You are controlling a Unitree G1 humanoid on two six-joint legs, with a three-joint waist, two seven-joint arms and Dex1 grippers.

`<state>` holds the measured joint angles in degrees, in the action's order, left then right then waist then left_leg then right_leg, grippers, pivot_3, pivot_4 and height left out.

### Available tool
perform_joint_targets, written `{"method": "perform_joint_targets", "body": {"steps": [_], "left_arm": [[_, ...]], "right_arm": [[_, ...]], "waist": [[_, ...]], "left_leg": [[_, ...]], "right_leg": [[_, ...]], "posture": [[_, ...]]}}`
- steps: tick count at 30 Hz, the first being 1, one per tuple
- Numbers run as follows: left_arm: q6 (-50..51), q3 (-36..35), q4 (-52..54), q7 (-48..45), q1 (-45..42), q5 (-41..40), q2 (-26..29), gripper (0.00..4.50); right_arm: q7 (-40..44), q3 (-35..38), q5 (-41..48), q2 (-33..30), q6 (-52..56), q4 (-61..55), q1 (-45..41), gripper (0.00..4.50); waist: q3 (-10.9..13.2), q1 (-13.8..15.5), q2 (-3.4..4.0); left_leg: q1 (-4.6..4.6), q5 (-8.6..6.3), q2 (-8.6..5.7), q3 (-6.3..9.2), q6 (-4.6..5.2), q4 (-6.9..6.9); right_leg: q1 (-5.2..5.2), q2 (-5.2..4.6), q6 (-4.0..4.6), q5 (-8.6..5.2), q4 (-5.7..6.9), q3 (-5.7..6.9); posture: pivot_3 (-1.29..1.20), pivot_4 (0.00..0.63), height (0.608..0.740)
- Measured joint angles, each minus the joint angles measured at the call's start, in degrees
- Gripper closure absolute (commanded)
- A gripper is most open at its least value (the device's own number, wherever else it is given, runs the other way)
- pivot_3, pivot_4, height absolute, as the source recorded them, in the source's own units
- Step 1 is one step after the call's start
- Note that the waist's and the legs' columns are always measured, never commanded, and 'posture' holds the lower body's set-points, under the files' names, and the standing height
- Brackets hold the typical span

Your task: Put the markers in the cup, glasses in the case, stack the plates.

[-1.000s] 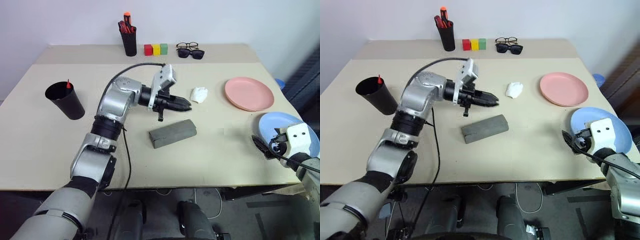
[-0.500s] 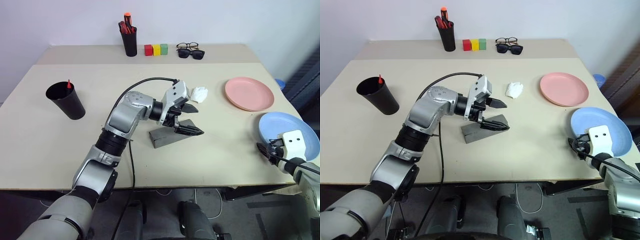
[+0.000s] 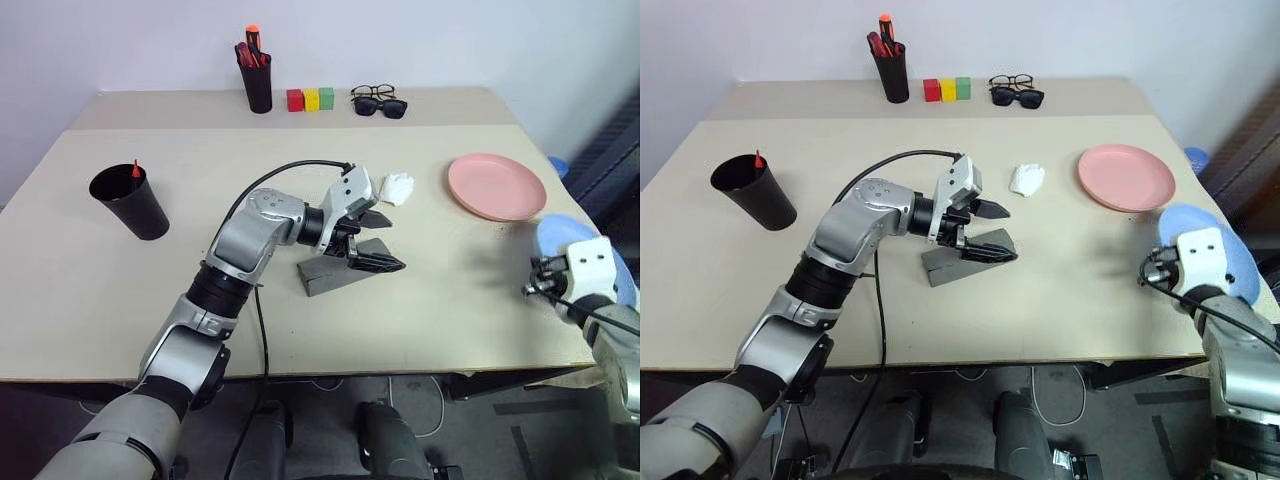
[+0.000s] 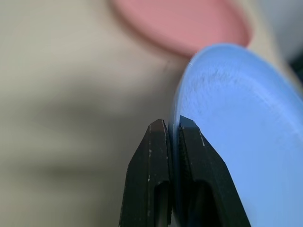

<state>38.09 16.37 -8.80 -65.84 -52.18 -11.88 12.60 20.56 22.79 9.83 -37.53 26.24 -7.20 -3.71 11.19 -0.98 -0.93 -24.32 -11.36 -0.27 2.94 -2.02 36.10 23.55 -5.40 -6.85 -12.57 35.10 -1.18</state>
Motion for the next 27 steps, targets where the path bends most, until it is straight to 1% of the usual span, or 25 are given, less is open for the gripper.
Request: {"method": "perform_joint_targets", "body": {"steps": [4,6,10,13,16,19,20,21,23,24,27], "left_arm": [[0.64,0.04,0.72,1.27,0.1,-0.7,-0.06,0.0],[1.36,0.03,0.91,2.06,0.16,-1.17,0.27,0.0],[2.04,-0.14,1.78,3.76,0.76,-1.38,1.1,0.0],[3.37,-0.43,3.56,5.11,1.52,-2.03,1.97,0.0],[5.48,-0.89,6.13,6.75,2.93,-2.89,2.98,0.0],[7.82,-2.1,9.56,8.68,4.72,-3.81,4.91,0.0],[8.87,-2.47,10.66,9.49,5.44,-3.99,5.42,0.0],[9.93,-2.74,11.73,10.34,6.15,-4.29,5.77,0.0],[11.68,-3.54,13.43,11.72,7.47,-5.11,6.59,0.0],[12.39,-3.9,13.91,12.41,7.67,-5.38,6.94,0.0],[14.12,-5.5,15.98,14.46,8.57,-6.41,8.08,0.0]], "right_arm": [[-1.08,-4.1,-3.49,-2.41,-1.07,0.52,-7.68,4.47],[-0.54,-6.66,-4.82,-3.01,-2.78,3.63,-11.99,4.47],[2.7,-13.28,-7.37,-3.12,-8.88,17.0,-22.51,4.47],[5.03,-17.32,-9.43,-2.58,-15.74,30.87,-31.48,4.47],[6.18,-19.86,-11.37,-1.35,-22.77,45.59,-39.57,4.47],[6.38,-21.8,-13.24,0.58,-28.7,58.17,-45.87,3.56],[6.26,-22.41,-14.05,1.1,-30.46,62.5,-47.93,3.11],[5.98,-22.79,-14.68,1.42,-31.97,66.12,-49.45,2.56],[4.91,-23.48,-15.94,2.23,-34.56,71.27,-51.79,1.57],[4.21,-23.53,-16.41,2.61,-35.63,72.9,-52.47,1.16],[5.32,-21.31,-13.82,5.37,-36.7,74.97,-54.71,1.16]], "waist": [[0.0,0.12,0.01],[0.0,0.11,0.01],[0.02,0.0,0.0],[0.04,-0.09,0.02],[0.04,-0.23,0.03],[0.06,-0.33,0.04],[0.06,-0.44,0.05],[0.06,-0.52,0.05],[0.07,-0.55,0.05],[0.07,-0.55,0.05],[0.07,-1.26,0.06]], "left_leg": [[0.0,0.0,0.0,0.01,0.0,-0.02],[-0.02,0.0,-0.01,-0.01,0.0,-0.02],[-0.02,0.0,-0.01,-0.01,0.0,-0.03],[-0.01,0.0,-0.01,-0.01,0.0,-0.04],[0.0,0.01,-0.01,0.0,0.0,-0.08],[0.01,0.01,-0.01,0.0,0.0,-0.1],[0.01,0.01,-0.01,0.0,-0.01,-0.11],[0.01,0.01,-0.01,0.01,-0.01,-0.12],[0.01,0.01,-0.01,0.01,-0.01,-0.11],[0.01,0.01,-0.01,0.01,-0.01,-0.1],[0.02,0.02,-0.01,0.02,-0.01,-0.11]], "right_leg": [[0.0,0.01,0.0,0.0,0.0,0.01],[-0.01,0.0,0.0,0.0,-0.03,0.0],[-0.01,0.0,-0.01,0.01,-0.04,0.0],[0.0,0.01,-0.02,0.01,-0.02,0.0],[0.01,0.01,-0.03,0.02,-0.01,0.0],[0.01,0.02,-0.04,0.02,0.0,-0.01],[0.01,0.02,-0.04,0.02,0.0,-0.01],[0.01,0.02,-0.04,0.02,0.0,0.0],[0.01,0.02,-0.04,0.02,0.0,-0.01],[0.01,0.02,-0.04,0.02,0.01,-0.01],[0.0,0.02,-0.13,0.07,0.03,-0.01]], "posture": [[0.0,0.15,0.74],[0.0,0.15,0.74],[0.0,0.15,0.74],[0.0,0.15,0.74],[0.0,0.15,0.74],[0.0,0.15,0.74],[0.0,0.15,0.74],[0.0,0.15,0.74],[0.0,0.15,0.74],[0.0,0.15,0.74],[0.0,0.15,0.74]]}}
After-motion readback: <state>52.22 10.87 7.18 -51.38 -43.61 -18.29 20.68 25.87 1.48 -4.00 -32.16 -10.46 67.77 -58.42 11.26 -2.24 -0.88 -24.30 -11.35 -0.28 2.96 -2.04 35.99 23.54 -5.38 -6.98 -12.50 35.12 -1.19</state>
